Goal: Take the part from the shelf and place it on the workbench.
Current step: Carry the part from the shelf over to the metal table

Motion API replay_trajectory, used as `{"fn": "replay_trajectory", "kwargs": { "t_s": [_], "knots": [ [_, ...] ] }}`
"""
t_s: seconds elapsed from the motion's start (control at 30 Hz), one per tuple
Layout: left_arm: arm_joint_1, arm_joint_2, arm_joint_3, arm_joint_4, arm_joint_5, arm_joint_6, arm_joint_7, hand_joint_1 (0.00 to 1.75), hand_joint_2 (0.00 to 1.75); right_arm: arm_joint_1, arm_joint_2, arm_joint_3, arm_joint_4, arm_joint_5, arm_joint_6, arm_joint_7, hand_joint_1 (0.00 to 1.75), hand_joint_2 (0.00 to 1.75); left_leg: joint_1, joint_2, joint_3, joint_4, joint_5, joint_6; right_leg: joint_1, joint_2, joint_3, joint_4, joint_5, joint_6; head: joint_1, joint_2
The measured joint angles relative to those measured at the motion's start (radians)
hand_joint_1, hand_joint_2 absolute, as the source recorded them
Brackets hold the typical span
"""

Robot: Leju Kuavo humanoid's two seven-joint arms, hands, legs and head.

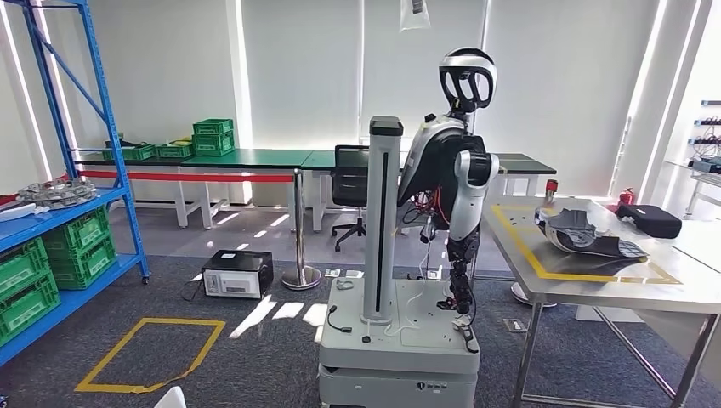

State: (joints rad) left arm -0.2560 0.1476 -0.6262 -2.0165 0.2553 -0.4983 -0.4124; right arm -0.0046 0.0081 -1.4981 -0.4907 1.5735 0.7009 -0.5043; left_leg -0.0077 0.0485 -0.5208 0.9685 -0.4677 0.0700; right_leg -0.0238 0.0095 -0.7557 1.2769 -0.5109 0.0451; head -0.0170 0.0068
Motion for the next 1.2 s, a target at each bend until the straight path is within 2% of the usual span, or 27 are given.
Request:
{"fn": "replay_trajectory", "kwargs": {
  "t_s": [0.03, 0.1, 0.17, 0.2, 0.27, 0.33, 0.4, 0.43, 0.47, 0.5, 0.53, 0.57, 0.63, 0.7, 0.77, 0.8, 0.83, 0.87, 0.93, 0.97, 1.0, 1.03, 1.07, 1.1, 1.13, 1.17, 1.2],
  "knots": [
    [0.000, 0.000, 0.000, 0.000, 0.000, 0.000, 0.000, 1.75, 1.75, 0.002, 0.000, 0.001, 0.000, 0.000, -0.001, 0.000, 0.00, 0.00, 0.000, 0.013, -0.001, 0.001, 0.000, -0.001, -0.002, -0.007, 0.027, -0.037, 0.013, 0.009, 0.001, 0.000],
    [0.001, -0.001, 0.000, 0.000, 0.000, 0.001, 0.000, 1.75, 1.75, 0.002, -0.002, 0.001, 0.000, 0.000, -0.004, 0.000, 0.00, 0.00, -0.002, 0.035, -0.002, 0.008, -0.005, -0.008, -0.004, -0.044, 0.120, -0.187, 0.052, 0.021, 0.003, 0.000],
    [0.001, -0.001, 0.001, -0.003, -0.001, 0.002, 0.000, 1.75, 1.75, -0.001, -0.004, 0.002, 0.001, 0.000, -0.005, 0.000, 0.00, 0.00, -0.007, 0.054, -0.004, 0.017, -0.012, -0.020, -0.001, -0.072, 0.177, -0.282, 0.075, 0.012, 0.003, 0.000],
    [0.001, -0.002, 0.001, -0.004, -0.001, 0.002, 0.000, 1.75, 1.75, -0.001, -0.004, 0.002, 0.001, 0.000, -0.006, 0.000, 0.00, 0.00, -0.010, 0.063, -0.004, 0.019, -0.014, -0.025, 0.002, -0.073, 0.182, -0.293, 0.077, 0.004, 0.002, 0.000],
    [0.000, -0.002, 0.002, -0.006, 0.000, 0.004, 0.000, 1.75, 1.75, 0.003, -0.006, 0.002, 0.001, 0.000, -0.008, 0.000, 0.00, 0.00, -0.007, 0.074, -0.005, 0.023, -0.018, -0.035, 0.001, -0.051, 0.178, -0.294, 0.083, -0.010, 0.002, 0.000],
    [0.001, -0.001, 0.004, -0.007, 0.001, 0.005, -0.001, 1.75, 1.75, 0.005, -0.008, 0.003, 0.001, 0.000, -0.011, 0.000, 0.00, 0.00, 0.001, 0.032, -0.022, 0.064, -0.049, -0.047, -0.004, -0.031, 0.175, -0.297, 0.089, -0.022, 0.001, 0.000],
    [0.002, 0.000, 0.008, -0.009, 0.002, 0.007, -0.002, 1.75, 1.75, 0.003, -0.010, 0.004, 0.002, 0.000, -0.013, 0.000, 0.00, 0.00, 0.008, -0.028, -0.075, 0.186, -0.118, -0.055, -0.004, -0.009, 0.170, -0.297, 0.094, -0.032, 0.000, 0.000],
    [0.004, 0.002, 0.009, -0.009, 0.003, 0.007, -0.002, 1.75, 1.75, 0.001, -0.011, 0.004, 0.002, 0.000, -0.013, 0.000, 0.00, 0.00, 0.010, -0.041, -0.107, 0.256, -0.149, -0.056, -0.001, 0.002, 0.167, -0.297, 0.096, -0.035, -0.001, 0.000],
    [0.006, 0.003, 0.011, -0.009, 0.003, 0.007, -0.002, 1.75, 1.75, 0.001, -0.011, 0.004, 0.002, 0.000, -0.014, 0.001, 0.00, 0.00, 0.011, -0.047, -0.131, 0.307, -0.166, -0.056, 0.001, 0.014, 0.164, -0.297, 0.098, -0.037, -0.001, 0.000],
    [0.008, 0.003, 0.012, -0.009, 0.003, 0.007, -0.003, 1.75, 1.75, 0.002, -0.011, 0.004, 0.002, 0.000, -0.015, 0.002, 0.00, 0.00, 0.011, -0.049, -0.138, 0.322, -0.162, -0.055, 0.002, 0.027, 0.163, -0.296, 0.100, -0.038, -0.001, 0.000],
    [0.009, 0.004, 0.013, -0.009, 0.003, 0.007, -0.003, 1.75, 1.75, 0.003, -0.012, 0.004, 0.003, 0.000, -0.016, 0.003, 0.00, 0.00, 0.011, -0.051, -0.126, 0.297, -0.140, -0.053, 0.003, 0.040, 0.162, -0.296, 0.102, -0.037, -0.001, 0.000],
    [0.010, 0.005, 0.014, -0.009, 0.003, 0.007, -0.004, 1.75, 1.75, 0.004, -0.012, 0.004, 0.003, 0.000, -0.017, 0.005, 0.00, 0.00, 0.012, -0.058, -0.096, 0.236, -0.104, -0.049, 0.003, 0.053, 0.162, -0.296, 0.103, -0.035, -0.001, 0.000],
    [0.011, 0.005, 0.016, -0.009, 0.003, 0.004, -0.007, 1.75, 1.75, 0.003, -0.013, 0.004, 0.006, -0.001, -0.019, 0.008, 0.00, 0.00, 0.011, -0.093, -0.027, 0.097, -0.046, -0.041, 0.004, 0.078, 0.161, -0.295, 0.108, -0.029, 0.000, 0.000],
    [0.012, 0.005, 0.016, -0.009, 0.004, -0.001, -0.010, 1.75, 1.75, 0.003, -0.013, 0.004, 0.008, -0.002, -0.023, 0.010, 0.00, 0.00, 0.008, -0.115, 0.000, 0.036, -0.032, -0.035, 0.003, 0.096, 0.154, -0.295, 0.115, -0.018, -0.001, 0.000],
    [0.012, 0.005, 0.017, -0.009, 0.004, -0.005, -0.013, 1.75, 1.75, 0.008, -0.012, 0.004, 0.010, -0.002, -0.027, 0.010, 0.00, 0.00, 0.006, -0.102, -0.002, 0.028, -0.025, -0.028, 0.000, 0.109, 0.148, -0.298, 0.123, -0.005, -0.001, 0.000],
    [0.012, 0.004, 0.018, -0.009, 0.004, -0.006, -0.015, 1.75, 1.75, 0.011, -0.012, 0.004, 0.011, -0.002, -0.028, 0.010, 0.00, 0.00, 0.007, -0.094, 0.001, 0.021, -0.018, -0.022, 0.001, 0.103, 0.142, -0.293, 0.122, -0.001, -0.001, 0.000],
    [0.012, 0.002, 0.018, -0.009, 0.004, -0.007, -0.017, 1.75, 1.75, 0.013, -0.012, 0.004, 0.012, -0.001, -0.029, 0.010, 0.00, 0.00, 0.008, -0.086, 0.003, 0.012, -0.009, -0.014, 0.004, 0.085, 0.129, -0.272, 0.109, -0.001, 0.001, 0.000],
    [0.012, 0.000, 0.019, -0.009, 0.004, -0.009, -0.018, 1.75, 1.75, 0.013, -0.013, 0.005, 0.012, -0.001, -0.030, 0.010, 0.00, 0.00, 0.009, -0.078, 0.004, 0.005, 0.000, -0.008, 0.006, 0.060, 0.108, -0.230, 0.086, -0.004, 0.003, 0.000],
    [0.014, -0.001, 0.020, -0.008, 0.004, -0.010, -0.018, 1.75, 1.75, 0.009, -0.014, 0.008, 0.012, -0.001, -0.031, 0.011, 0.00, 0.00, 0.004, -0.062, -0.001, 0.002, 0.007, -0.002, 0.006, 0.015, 0.047, -0.094, 0.022, -0.010, 0.006, 0.000],
    [0.015, -0.002, 0.020, -0.008, 0.004, -0.011, -0.018, 1.75, 1.75, 0.008, -0.014, 0.009, 0.013, -0.001, -0.031, 0.011, 0.00, 0.00, 0.002, -0.054, -0.005, 0.003, 0.009, -0.002, 0.005, 0.007, 0.023, -0.034, -0.001, -0.009, 0.006, 0.000],
    [0.015, -0.002, 0.020, -0.007, 0.004, -0.011, -0.018, 1.75, 1.75, 0.009, -0.014, 0.010, 0.013, -0.001, -0.031, 0.012, 0.00, 0.00, 0.000, -0.045, -0.007, 0.003, 0.010, -0.002, 0.003, 0.003, 0.016, -0.005, -0.009, -0.004, 0.007, 0.000],
    [0.016, -0.002, 0.020, -0.006, 0.004, -0.011, -0.018, 1.75, 1.75, 0.009, -0.013, 0.010, 0.014, -0.002, -0.031, 0.015, 0.00, 0.00, 0.000, -0.037, -0.009, 0.004, 0.010, -0.003, 0.001, -0.001, 0.029, -0.017, -0.004, 0.003, 0.007, 0.000],
    [0.016, -0.002, 0.020, -0.006, 0.004, -0.011, -0.018, 1.75, 1.75, 0.009, -0.013, 0.010, 0.014, -0.002, -0.031, 0.019, 0.00, 0.00, 0.000, -0.028, -0.010, 0.006, 0.010, -0.004, 0.000, -0.008, 0.064, -0.072, 0.015, 0.011, 0.008, 0.000],
    [0.016, -0.002, 0.020, -0.005, 0.004, -0.011, -0.018, 1.75, 1.75, 0.008, -0.014, 0.010, 0.014, -0.003, -0.031, 0.022, 0.00, 0.00, -0.001, -0.020, -0.010, 0.010, 0.008, -0.007, -0.001, -0.026, 0.112, -0.154, 0.037, 0.017, 0.009, 0.000],
    [0.016, -0.002, 0.021, -0.005, 0.004, -0.011, -0.018, 1.75, 1.75, 0.006, -0.014, 0.010, 0.014, -0.004, -0.030, 0.026, 0.00, 0.00, -0.003, -0.012, -0.011, 0.014, 0.005, -0.011, 0.001, -0.042, 0.153, -0.224, 0.056, 0.017, 0.009, 0.000],
    [0.016, -0.002, 0.022, -0.005, 0.004, -0.011, -0.018, 1.75, 1.75, 0.004, -0.014, 0.010, 0.014, -0.005, -0.029, 0.030, 0.00, 0.00, -0.006, -0.004, -0.012, 0.018, 0.002, -0.016, 0.003, -0.053, 0.180, -0.273, 0.069, 0.011, 0.009, 0.000],
    [0.015, -0.002, 0.023, -0.005, 0.004, -0.011, -0.018, 1.75, 1.75, 0.002, -0.013, 0.009, 0.013, -0.005, -0.026, 0.036, 0.00, 0.00, -0.008, 0.004, -0.013, 0.021, 0.000, -0.022, 0.005, -0.057, 0.191, -0.295, 0.074, 0.002, 0.009, 0.000]
  ]
}}
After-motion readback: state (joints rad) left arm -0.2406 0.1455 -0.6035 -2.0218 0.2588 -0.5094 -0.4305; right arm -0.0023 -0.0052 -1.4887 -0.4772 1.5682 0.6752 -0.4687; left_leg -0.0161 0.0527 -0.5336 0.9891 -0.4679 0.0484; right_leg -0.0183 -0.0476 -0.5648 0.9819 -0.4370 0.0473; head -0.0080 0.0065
